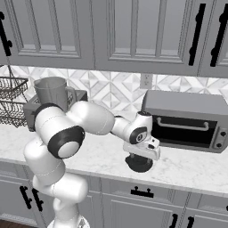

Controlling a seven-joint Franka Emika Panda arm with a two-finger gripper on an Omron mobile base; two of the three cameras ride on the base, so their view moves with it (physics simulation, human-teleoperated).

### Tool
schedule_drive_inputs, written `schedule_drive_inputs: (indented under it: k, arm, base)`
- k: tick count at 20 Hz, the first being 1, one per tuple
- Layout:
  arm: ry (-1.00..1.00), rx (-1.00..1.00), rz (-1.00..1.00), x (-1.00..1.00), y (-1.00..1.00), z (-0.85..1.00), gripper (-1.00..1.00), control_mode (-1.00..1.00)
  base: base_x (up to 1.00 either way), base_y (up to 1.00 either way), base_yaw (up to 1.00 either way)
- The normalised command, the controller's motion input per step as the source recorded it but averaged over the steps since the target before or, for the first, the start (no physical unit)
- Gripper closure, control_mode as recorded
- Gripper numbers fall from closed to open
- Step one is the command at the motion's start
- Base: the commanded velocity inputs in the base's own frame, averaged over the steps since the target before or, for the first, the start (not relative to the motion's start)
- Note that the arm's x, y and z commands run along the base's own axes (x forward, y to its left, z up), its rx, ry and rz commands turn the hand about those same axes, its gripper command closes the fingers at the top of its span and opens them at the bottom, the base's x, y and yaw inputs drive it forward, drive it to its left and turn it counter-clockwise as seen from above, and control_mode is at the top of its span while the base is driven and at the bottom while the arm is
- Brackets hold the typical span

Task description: Close the lid blender by securely placing the lid on top.

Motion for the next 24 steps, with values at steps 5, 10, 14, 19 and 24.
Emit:
schedule_drive_inputs:
  k: [5, 10, 14, 19, 24]
  arm:
    - [0.0, 0.0, 0.23, -0.14, 0.0, 0.0, -1.0, -1.0]
    - [0.0, 0.0, 0.02, 0.0, 0.03, -0.09, -1.0, -1.0]
    - [0.0, 0.0, 0.0, 0.0, 0.17, -0.31, 1.0, -1.0]
    - [0.0, 0.0, 0.0, 0.0, 0.0, -0.08, 1.0, -1.0]
    - [0.0, 0.0, 0.0, 0.0, 0.0, 0.0, 1.0, -1.0]
  base:
    - [0.0, 0.0, 0.0]
    - [0.0, 0.0, 0.0]
    - [0.0, 0.0, 0.0]
    - [0.0, 0.0, 0.0]
    - [0.0, 0.0, 0.0]
